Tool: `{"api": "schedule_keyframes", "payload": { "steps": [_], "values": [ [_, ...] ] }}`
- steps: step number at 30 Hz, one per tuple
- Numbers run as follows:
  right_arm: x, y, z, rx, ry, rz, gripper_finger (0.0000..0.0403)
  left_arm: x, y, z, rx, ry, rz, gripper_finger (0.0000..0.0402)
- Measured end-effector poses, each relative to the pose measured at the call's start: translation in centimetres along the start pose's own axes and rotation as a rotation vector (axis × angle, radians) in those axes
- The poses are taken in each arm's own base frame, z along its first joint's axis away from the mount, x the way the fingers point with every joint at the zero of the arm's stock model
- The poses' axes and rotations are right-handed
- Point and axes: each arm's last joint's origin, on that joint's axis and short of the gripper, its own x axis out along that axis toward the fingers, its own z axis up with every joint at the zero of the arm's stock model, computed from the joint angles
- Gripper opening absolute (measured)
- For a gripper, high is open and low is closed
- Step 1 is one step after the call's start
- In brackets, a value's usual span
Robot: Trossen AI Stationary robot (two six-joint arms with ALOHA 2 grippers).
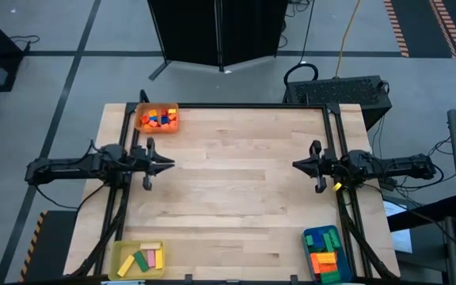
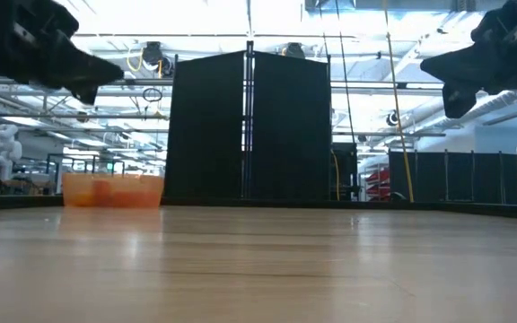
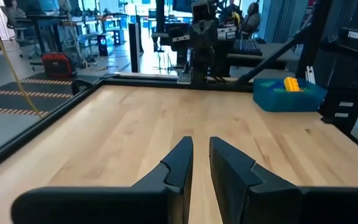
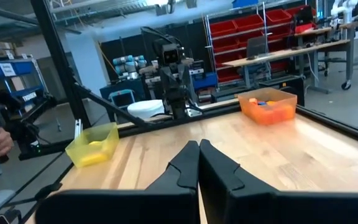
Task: Sort blocks by size
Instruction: Return to Home Position
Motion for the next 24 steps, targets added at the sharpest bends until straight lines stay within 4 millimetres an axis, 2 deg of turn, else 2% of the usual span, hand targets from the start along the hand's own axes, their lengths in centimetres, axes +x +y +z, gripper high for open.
{"api": "schedule_keyframes", "payload": {
  "steps": [13,24],
  "values": [
    [0.0,-0.1,-0.2,0.015,0.016,-0.019,0.0,0.2,0.1,-2.7,-0.018,-0.031,-0.002,0.0056],
    [0.0,-0.2,-0.4,-0.05,0.035,-0.041,0.0,0.0,0.0,-2.9,-0.016,-0.044,-0.025,0.0056]
  ]
}}
